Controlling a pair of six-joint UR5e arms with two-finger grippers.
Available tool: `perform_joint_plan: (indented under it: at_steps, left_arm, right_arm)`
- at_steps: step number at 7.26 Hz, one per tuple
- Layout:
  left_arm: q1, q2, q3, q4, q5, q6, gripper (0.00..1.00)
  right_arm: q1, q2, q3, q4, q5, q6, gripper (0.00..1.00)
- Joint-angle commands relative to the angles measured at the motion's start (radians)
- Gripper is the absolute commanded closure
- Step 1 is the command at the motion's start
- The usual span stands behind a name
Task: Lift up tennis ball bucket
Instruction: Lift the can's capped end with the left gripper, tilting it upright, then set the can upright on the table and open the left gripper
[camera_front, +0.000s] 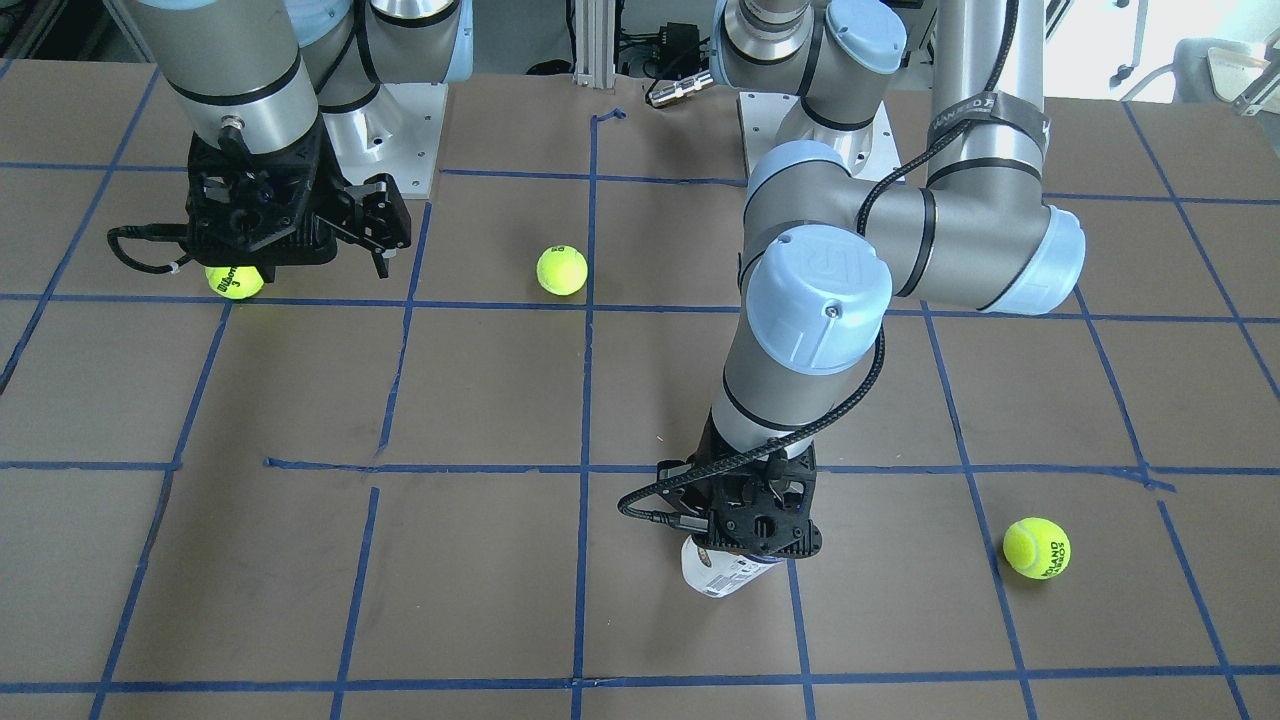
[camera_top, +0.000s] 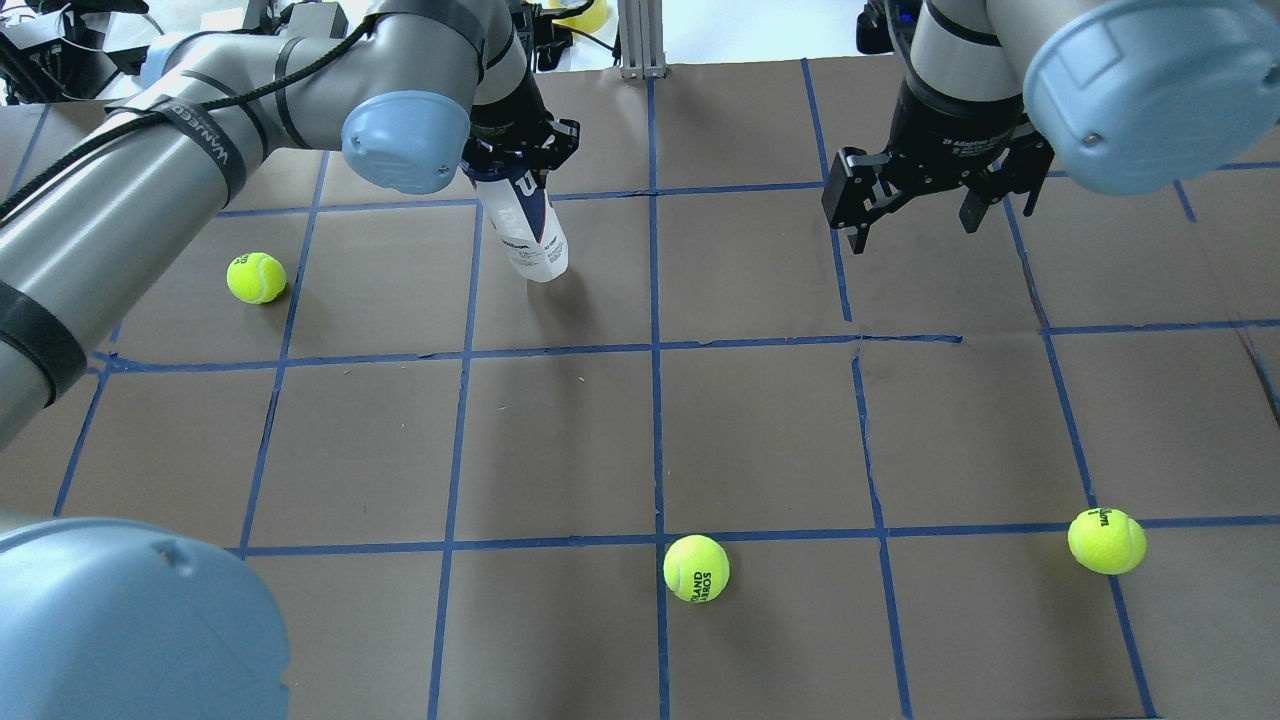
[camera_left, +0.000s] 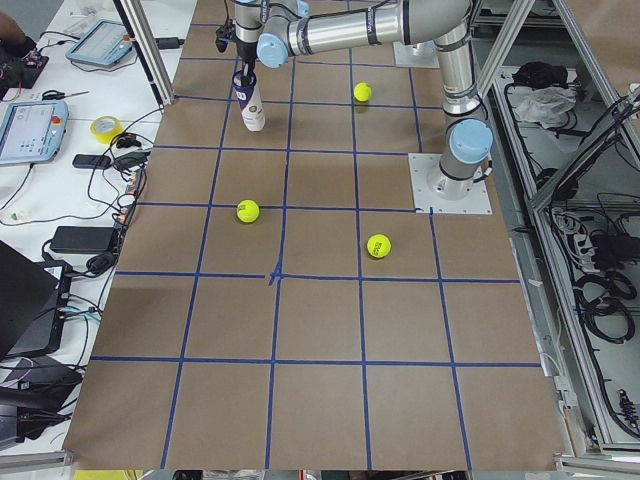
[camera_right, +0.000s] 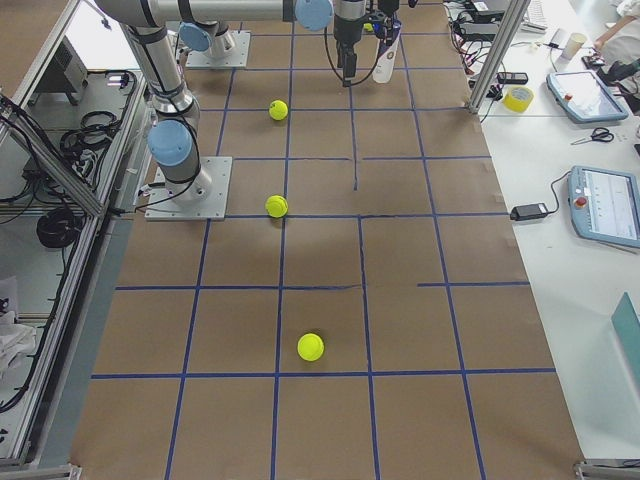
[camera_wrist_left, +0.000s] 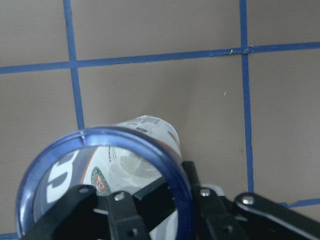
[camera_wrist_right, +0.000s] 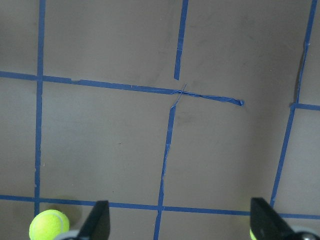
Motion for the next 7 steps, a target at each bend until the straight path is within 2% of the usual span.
perform_joint_plan:
  at_steps: [1,2,4,5,7]
  left_arm:
    - [-0.005,-0.014,0.001,0.009,0.001,-0.012,0.47]
    - [-0.008,-0.006,0.001,0.003,0.001,-0.015,0.00]
    - [-0.028,0.015,0.006,-0.003,0.002,-0.030,0.00]
    - [-0.036,0.047,0.009,-0.049,-0.002,-0.039,0.00]
    - [-0.030,0.113,0.056,-0.168,0.001,-0.039,0.00]
  right_arm:
    - [0.000,0.000,0.001,-0.001,0.001,0.000,0.00]
    - [0.000,0.000,0.001,0.001,0.000,0.001,0.00]
    - [-0.005,0.000,-0.007,-0.010,0.032,0.014,0.02]
    - [-0.047,-0.002,-0.014,-0.049,0.096,0.014,0.00]
    - [-0.072,-0.012,-0.011,-0.044,0.097,0.018,0.00]
